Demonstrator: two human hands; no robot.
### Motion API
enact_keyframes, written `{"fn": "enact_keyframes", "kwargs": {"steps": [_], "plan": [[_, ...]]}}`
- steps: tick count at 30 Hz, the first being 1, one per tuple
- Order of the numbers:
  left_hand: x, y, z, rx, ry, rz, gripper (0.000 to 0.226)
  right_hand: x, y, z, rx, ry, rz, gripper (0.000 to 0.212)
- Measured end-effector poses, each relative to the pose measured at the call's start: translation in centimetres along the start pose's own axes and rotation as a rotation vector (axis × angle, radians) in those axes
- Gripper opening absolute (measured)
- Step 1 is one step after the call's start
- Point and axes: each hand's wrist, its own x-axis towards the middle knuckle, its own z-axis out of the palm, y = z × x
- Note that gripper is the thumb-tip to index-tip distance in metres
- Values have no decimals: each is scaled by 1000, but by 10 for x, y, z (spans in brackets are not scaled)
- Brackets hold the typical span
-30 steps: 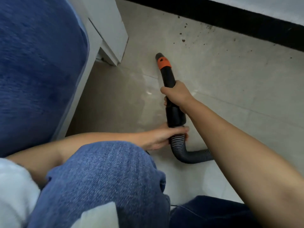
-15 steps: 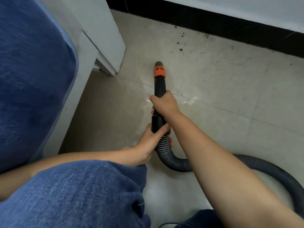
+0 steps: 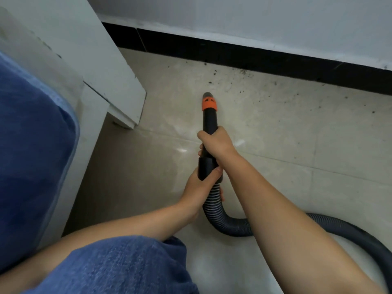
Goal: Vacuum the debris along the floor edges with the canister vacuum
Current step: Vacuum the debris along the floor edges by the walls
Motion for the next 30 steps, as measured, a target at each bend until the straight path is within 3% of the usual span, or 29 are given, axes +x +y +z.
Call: {"fn": "enact_keyframes", "kwargs": {"steps": [22,30], "plan": [[24,26,-1,-127,13,10,35,28,-25,7,-8,36,-28,30],[32,31,-10,-234,137,26,29,36,-43,33,-72,-104,-32,29]]}}
